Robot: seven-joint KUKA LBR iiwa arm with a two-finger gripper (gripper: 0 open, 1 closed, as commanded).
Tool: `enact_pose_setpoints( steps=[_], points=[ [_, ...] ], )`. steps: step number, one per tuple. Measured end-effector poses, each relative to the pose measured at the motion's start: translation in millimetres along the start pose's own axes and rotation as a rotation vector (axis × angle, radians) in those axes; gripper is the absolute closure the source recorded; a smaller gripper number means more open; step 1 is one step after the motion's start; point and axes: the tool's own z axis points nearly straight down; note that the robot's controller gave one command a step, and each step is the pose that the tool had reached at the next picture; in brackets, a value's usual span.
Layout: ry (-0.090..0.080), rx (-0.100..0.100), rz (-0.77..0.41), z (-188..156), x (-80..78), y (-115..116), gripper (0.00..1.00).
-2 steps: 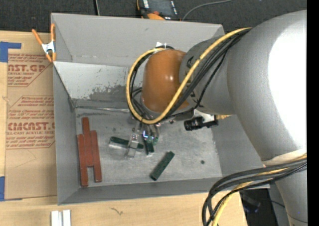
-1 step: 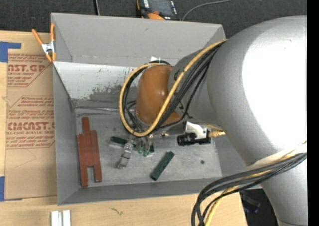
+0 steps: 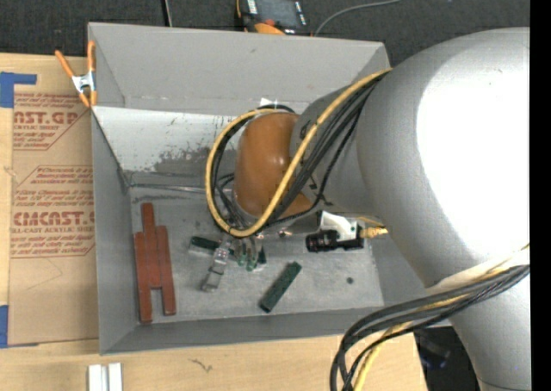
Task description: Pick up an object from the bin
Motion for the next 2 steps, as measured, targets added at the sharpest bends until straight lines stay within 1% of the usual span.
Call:
enact_pose_setpoints(
  steps=[1, 2],
  points=[
    [0.000, 0.000, 0.000, -0.9, -0.4, 0.1, 1.00],
    [0.000, 0.000, 0.000, -5.6, -0.6, 0.5, 1.00]
  ],
)
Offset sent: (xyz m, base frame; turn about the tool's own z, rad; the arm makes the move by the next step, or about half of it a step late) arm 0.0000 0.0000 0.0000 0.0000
